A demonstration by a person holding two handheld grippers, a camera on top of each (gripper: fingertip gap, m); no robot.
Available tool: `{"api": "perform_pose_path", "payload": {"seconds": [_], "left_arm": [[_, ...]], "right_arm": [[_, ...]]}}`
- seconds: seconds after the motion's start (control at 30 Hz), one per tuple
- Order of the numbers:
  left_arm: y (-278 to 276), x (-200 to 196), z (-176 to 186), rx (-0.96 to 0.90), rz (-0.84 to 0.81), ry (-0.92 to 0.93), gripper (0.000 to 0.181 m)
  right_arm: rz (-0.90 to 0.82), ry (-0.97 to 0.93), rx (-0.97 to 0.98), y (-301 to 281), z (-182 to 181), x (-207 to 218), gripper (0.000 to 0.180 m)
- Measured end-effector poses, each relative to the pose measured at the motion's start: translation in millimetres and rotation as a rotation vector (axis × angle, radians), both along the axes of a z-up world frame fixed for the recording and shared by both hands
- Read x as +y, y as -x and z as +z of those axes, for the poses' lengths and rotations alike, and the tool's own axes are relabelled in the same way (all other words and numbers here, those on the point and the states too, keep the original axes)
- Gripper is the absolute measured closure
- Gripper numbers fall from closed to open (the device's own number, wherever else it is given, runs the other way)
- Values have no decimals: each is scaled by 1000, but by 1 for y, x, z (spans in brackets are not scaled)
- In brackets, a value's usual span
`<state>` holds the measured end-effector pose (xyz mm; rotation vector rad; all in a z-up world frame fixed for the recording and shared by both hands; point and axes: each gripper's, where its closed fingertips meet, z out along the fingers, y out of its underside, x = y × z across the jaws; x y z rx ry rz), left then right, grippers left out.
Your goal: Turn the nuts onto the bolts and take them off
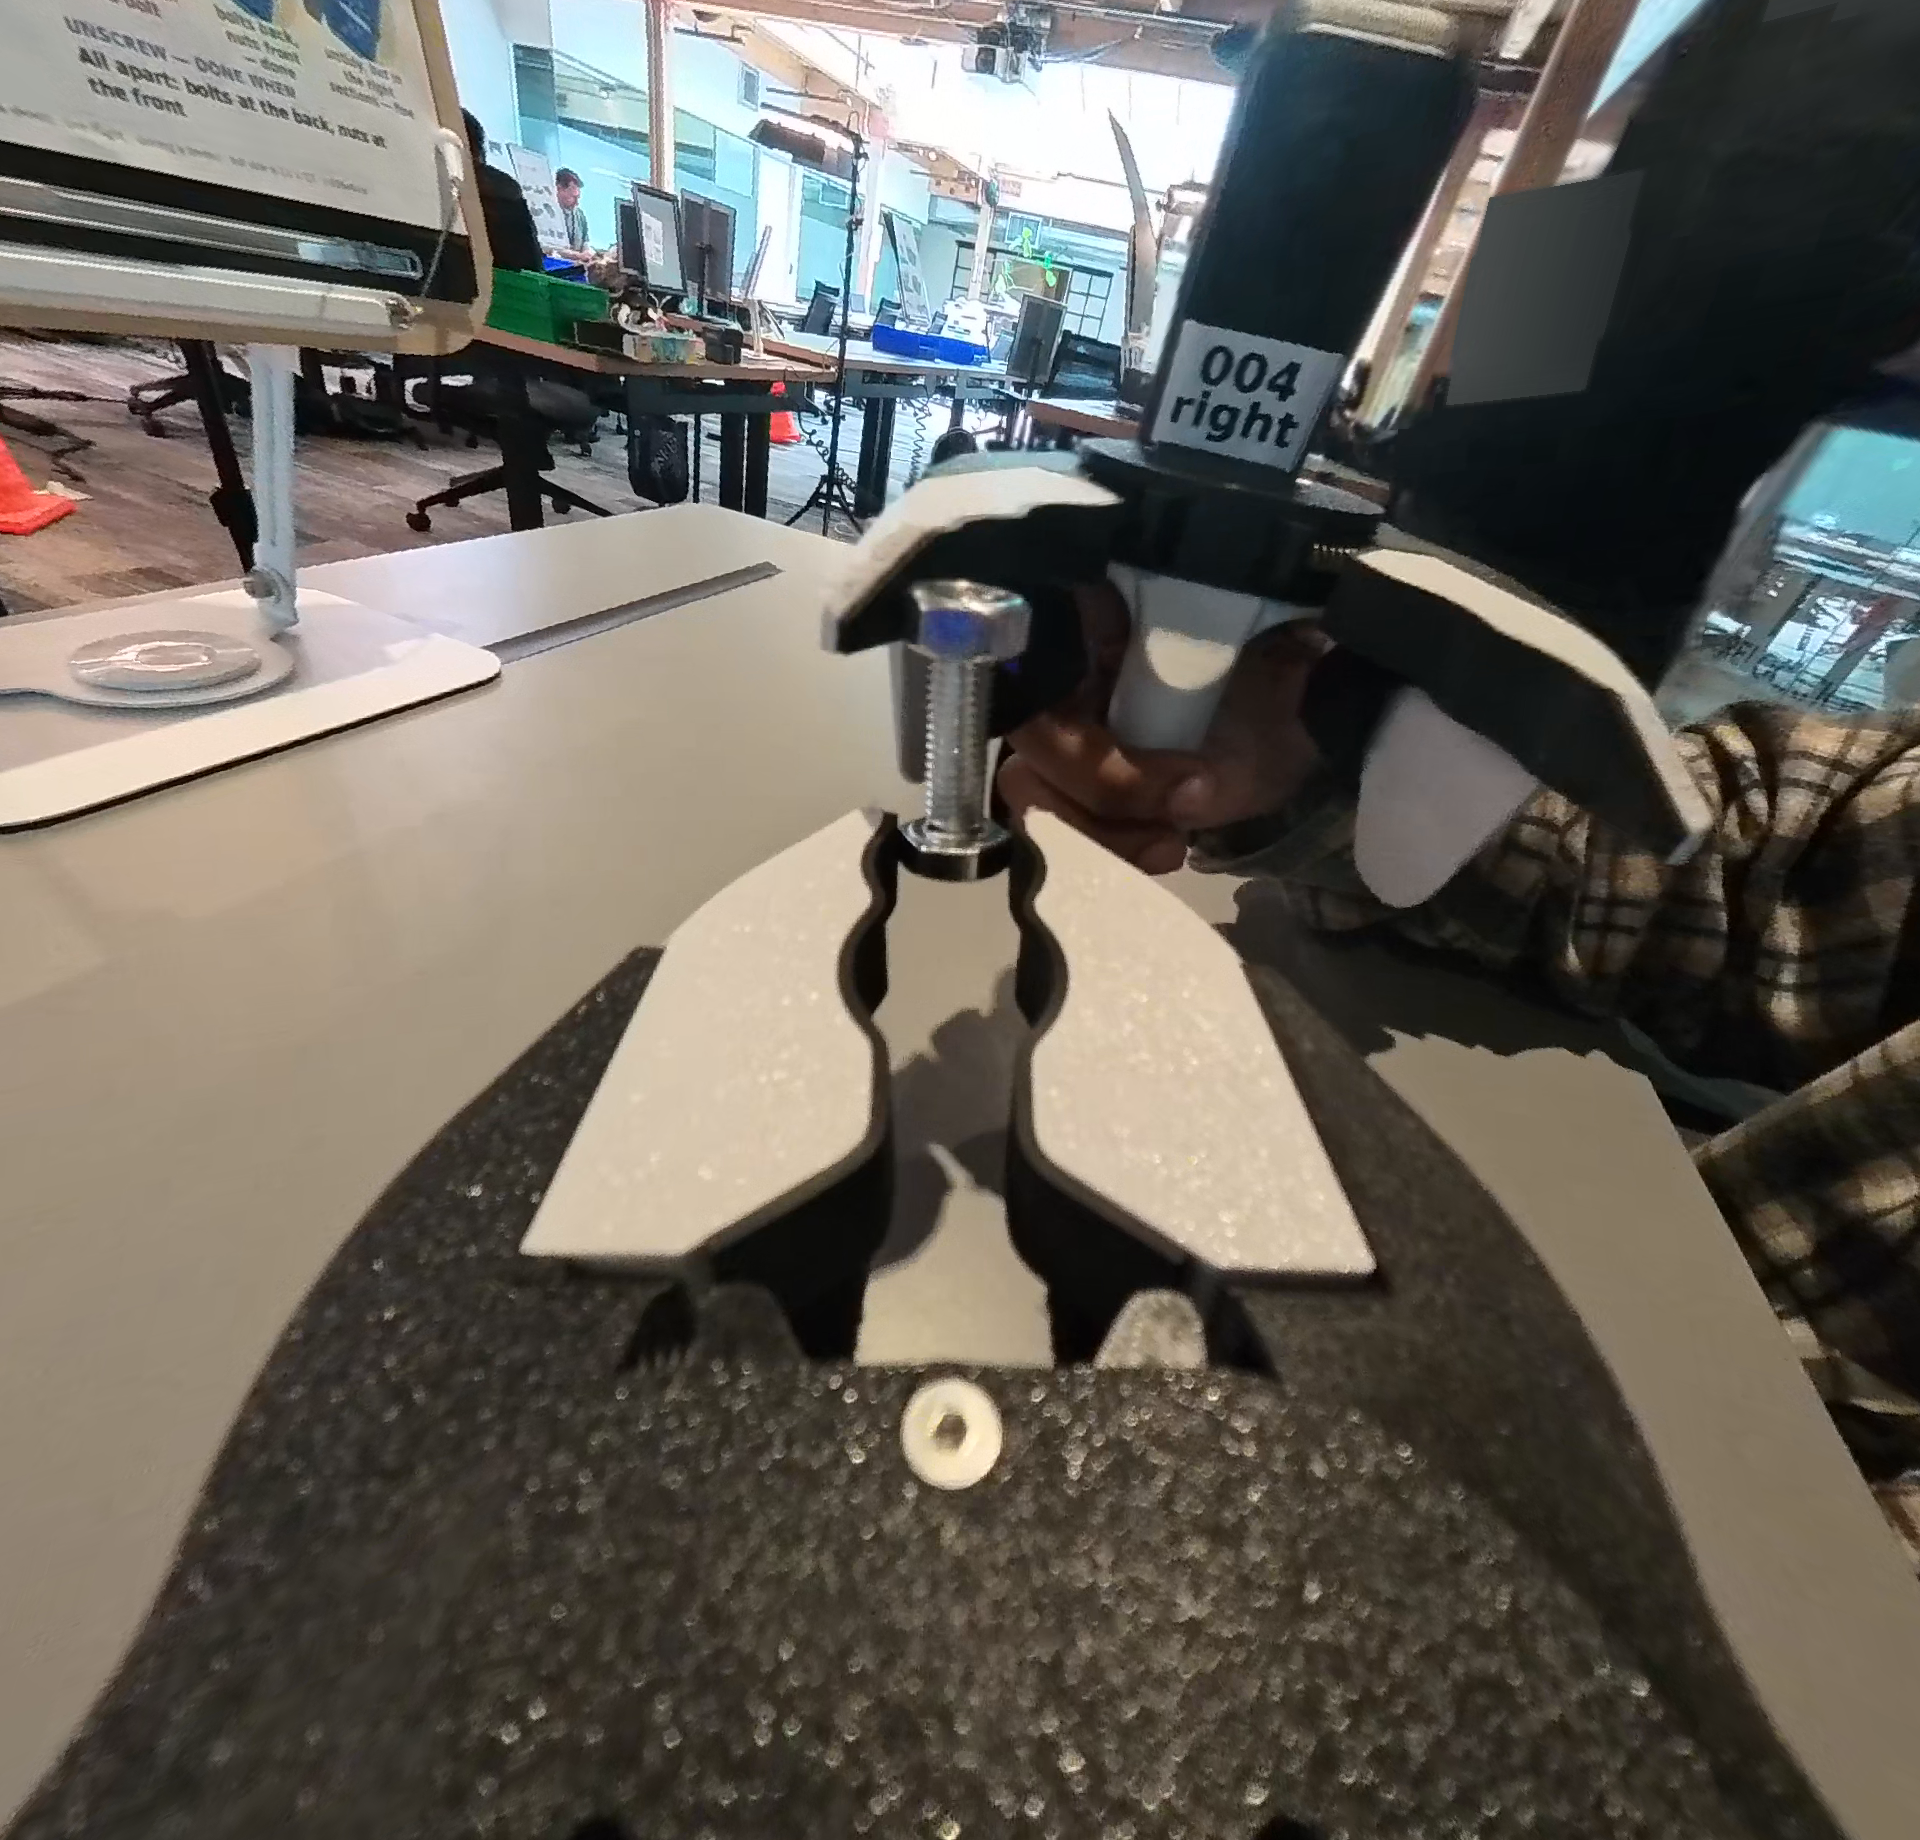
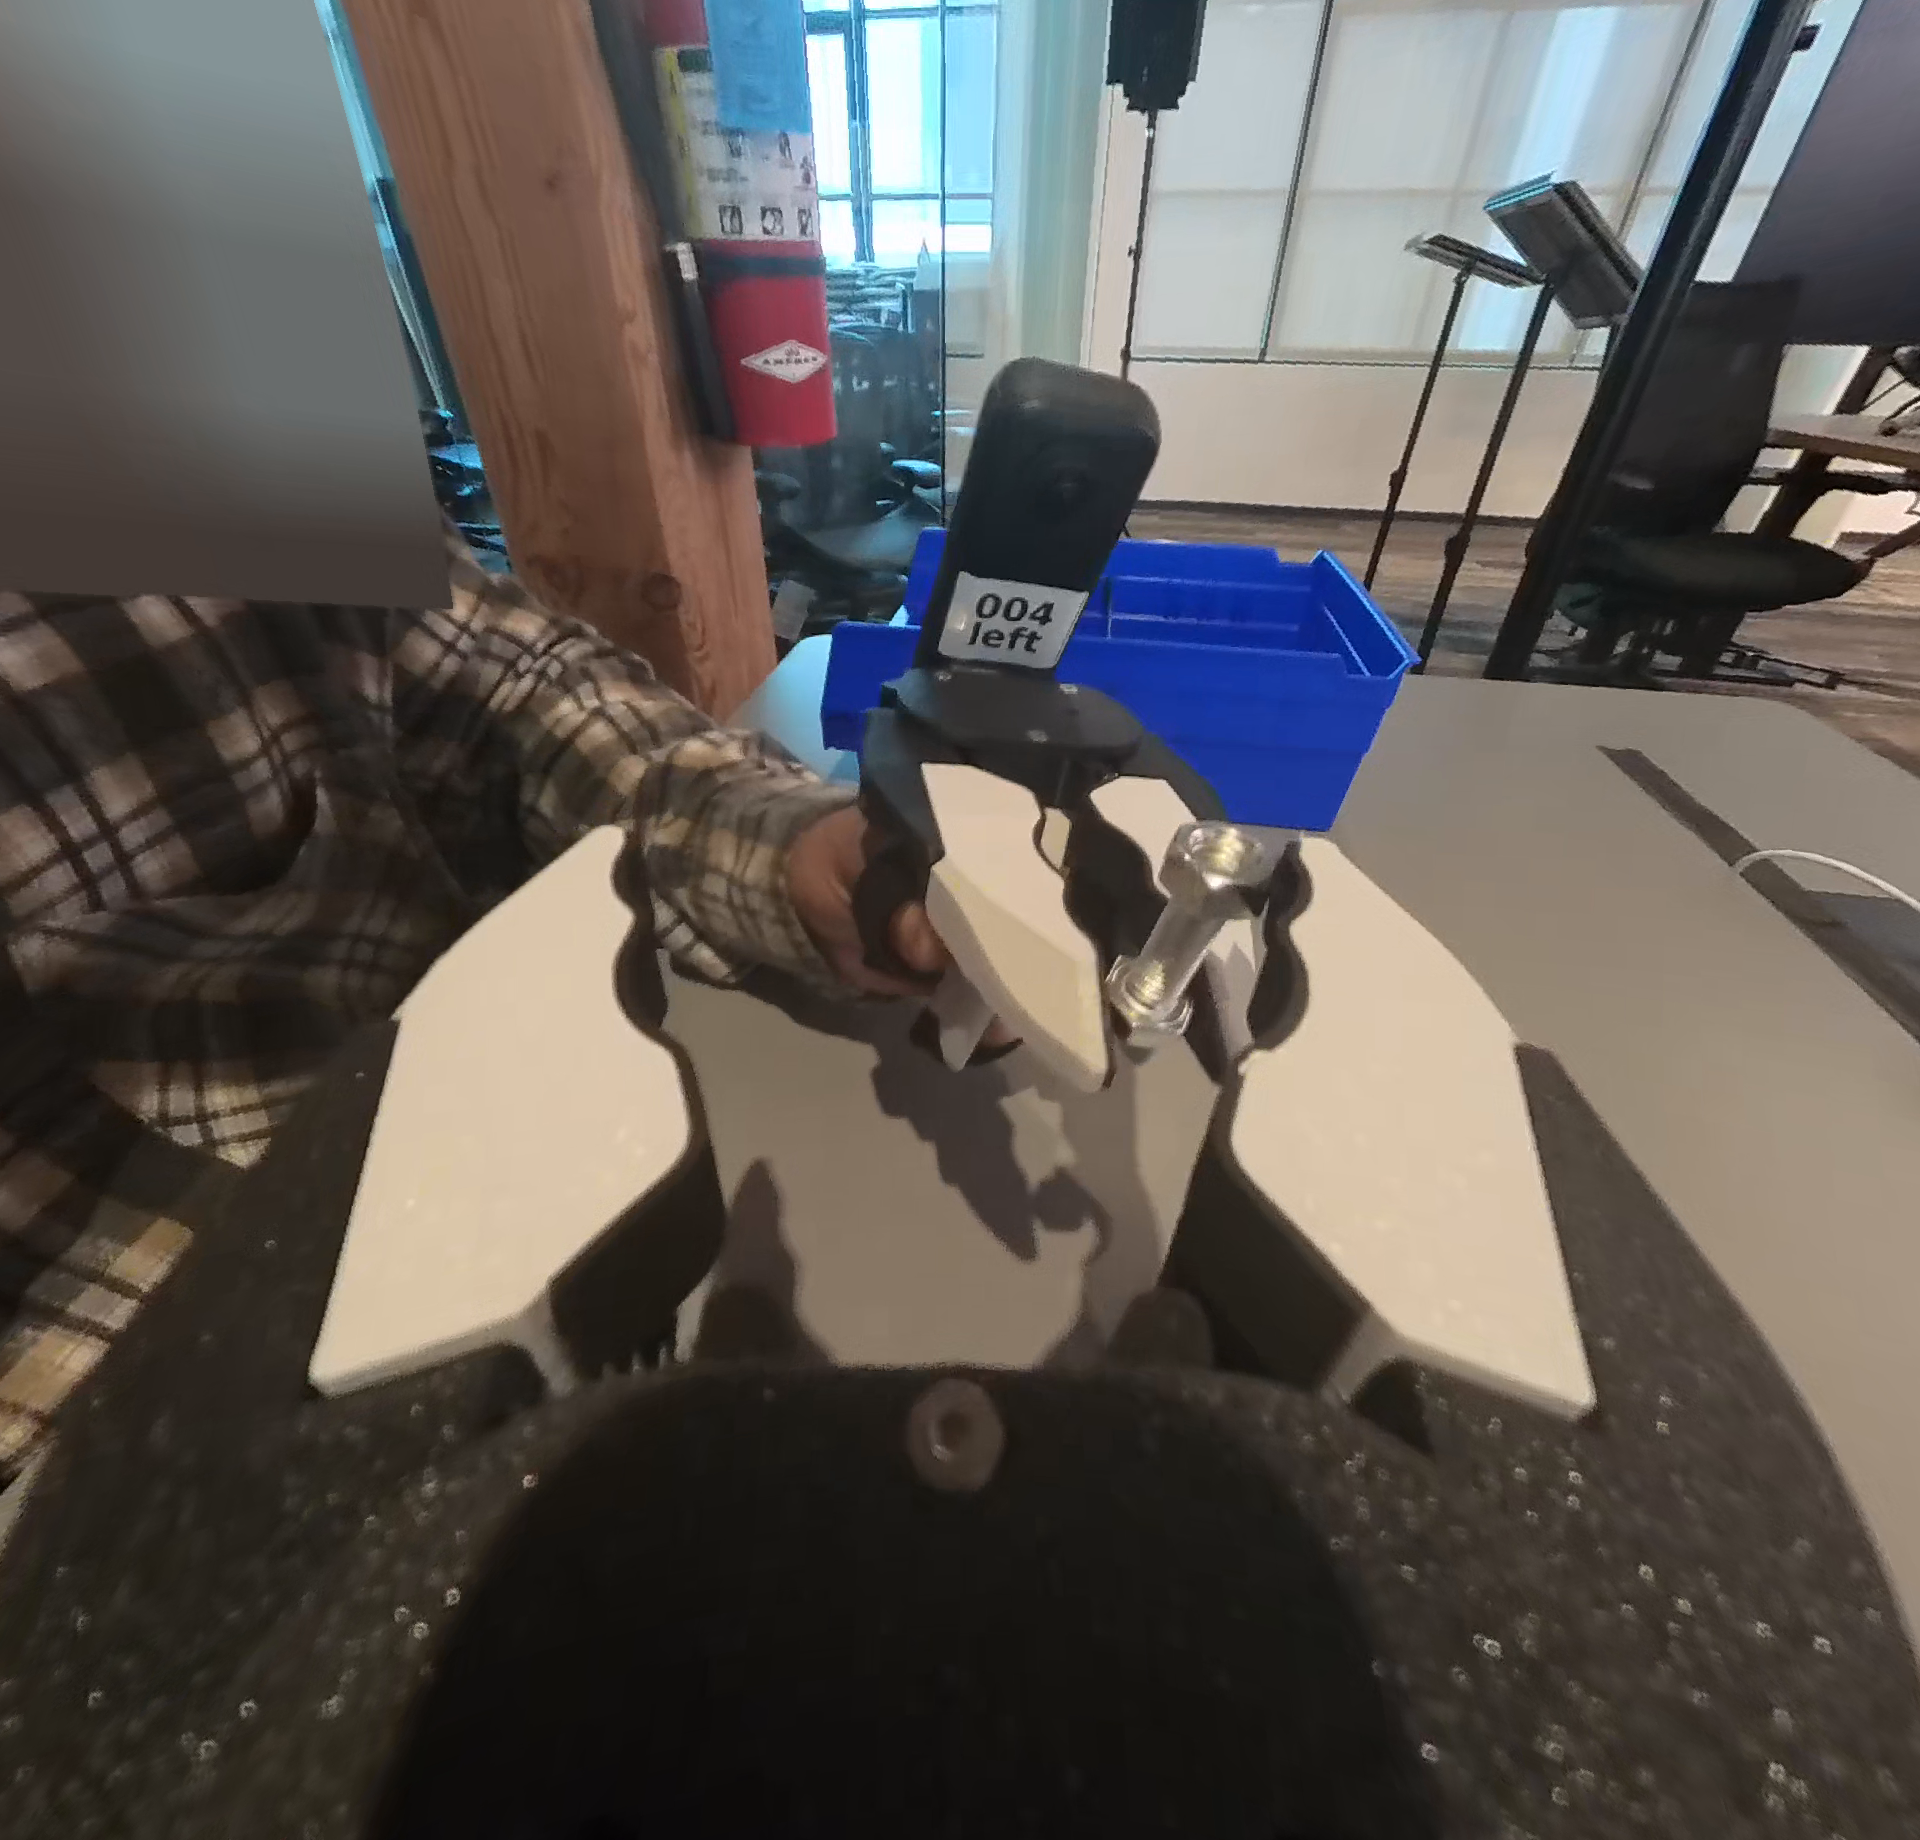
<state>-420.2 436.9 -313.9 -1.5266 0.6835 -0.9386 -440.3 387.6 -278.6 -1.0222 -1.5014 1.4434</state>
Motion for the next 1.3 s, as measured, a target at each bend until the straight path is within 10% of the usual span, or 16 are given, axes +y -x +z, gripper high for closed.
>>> {"api": "perform_pose_path", "payload": {"seconds": [1.3], "left_arm": [[28,14,7,-149,33,56,161]], "right_arm": [[-160,212,184,-31,-30,73,101]]}}
